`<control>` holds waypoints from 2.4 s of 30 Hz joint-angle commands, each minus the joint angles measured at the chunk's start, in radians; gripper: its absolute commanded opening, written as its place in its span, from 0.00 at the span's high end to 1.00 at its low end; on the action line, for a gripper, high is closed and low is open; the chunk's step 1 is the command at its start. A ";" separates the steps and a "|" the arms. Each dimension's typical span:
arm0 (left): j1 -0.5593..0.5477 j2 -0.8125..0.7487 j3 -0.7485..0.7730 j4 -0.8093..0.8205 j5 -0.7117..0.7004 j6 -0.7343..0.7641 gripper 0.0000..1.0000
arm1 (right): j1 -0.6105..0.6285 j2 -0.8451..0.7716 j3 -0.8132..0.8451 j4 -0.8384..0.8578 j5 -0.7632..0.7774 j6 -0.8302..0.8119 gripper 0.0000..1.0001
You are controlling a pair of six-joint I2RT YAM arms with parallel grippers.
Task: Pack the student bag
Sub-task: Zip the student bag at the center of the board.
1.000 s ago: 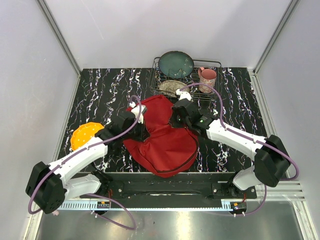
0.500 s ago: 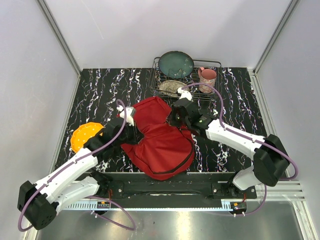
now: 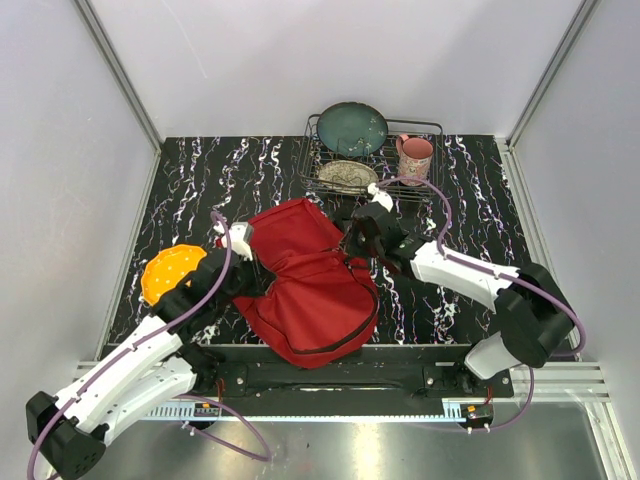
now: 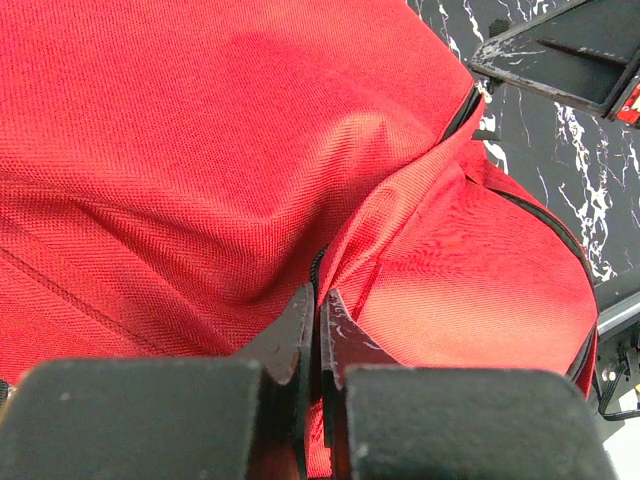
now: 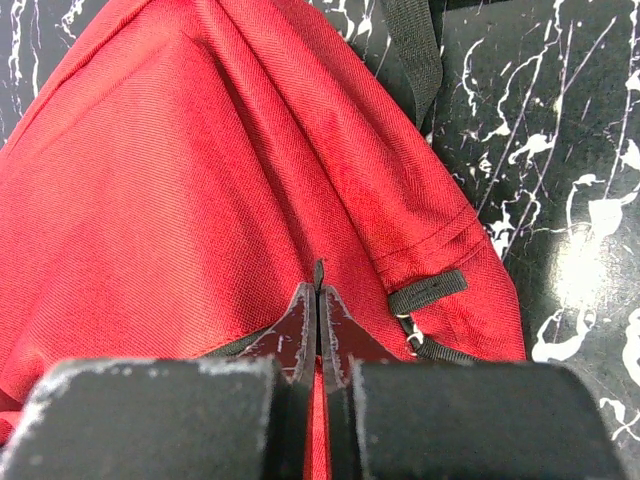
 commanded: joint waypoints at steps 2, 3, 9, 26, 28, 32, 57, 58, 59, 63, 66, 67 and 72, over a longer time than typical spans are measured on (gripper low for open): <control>0.008 0.014 0.014 0.042 -0.037 0.005 1.00 | -0.037 -0.064 -0.078 0.049 0.051 0.006 1.00; 0.010 0.026 0.019 0.061 -0.016 0.011 1.00 | -0.037 -0.085 -0.086 0.047 0.066 0.005 1.00; 0.008 0.219 0.146 0.207 0.108 0.123 1.00 | -0.038 -0.369 -0.135 -0.008 0.155 -0.030 1.00; 0.008 0.312 0.275 0.141 0.065 0.211 0.33 | -0.037 -0.403 -0.221 -0.027 0.104 -0.009 1.00; 0.008 0.235 0.267 0.162 0.076 0.261 0.25 | -0.037 -0.380 -0.224 -0.013 0.098 -0.006 1.00; 0.007 0.192 0.281 0.240 0.166 0.367 0.12 | -0.037 -0.372 -0.227 0.003 0.084 -0.003 1.00; -0.150 0.687 0.333 0.452 0.321 0.700 0.16 | -0.037 -0.429 -0.190 -0.053 0.098 -0.012 1.00; -0.156 0.692 0.333 0.455 0.303 0.702 0.17 | -0.037 -0.432 -0.190 -0.054 0.098 -0.014 1.00; -0.159 0.696 0.333 0.457 0.304 0.700 0.18 | -0.038 -0.434 -0.190 -0.054 0.100 -0.014 1.00; -0.171 0.707 0.340 0.451 0.281 0.682 0.66 | -0.037 -0.434 -0.190 -0.056 0.112 -0.014 1.00; -0.171 0.715 0.358 0.390 0.266 0.657 0.94 | -0.037 -0.424 -0.199 -0.059 0.126 -0.012 1.00; -0.171 0.715 0.369 0.368 0.249 0.648 1.00 | -0.035 -0.420 -0.204 -0.060 0.133 -0.009 1.00; -0.170 0.667 0.317 0.362 0.197 0.573 1.00 | -0.047 -0.354 -0.268 -0.051 0.215 0.023 1.00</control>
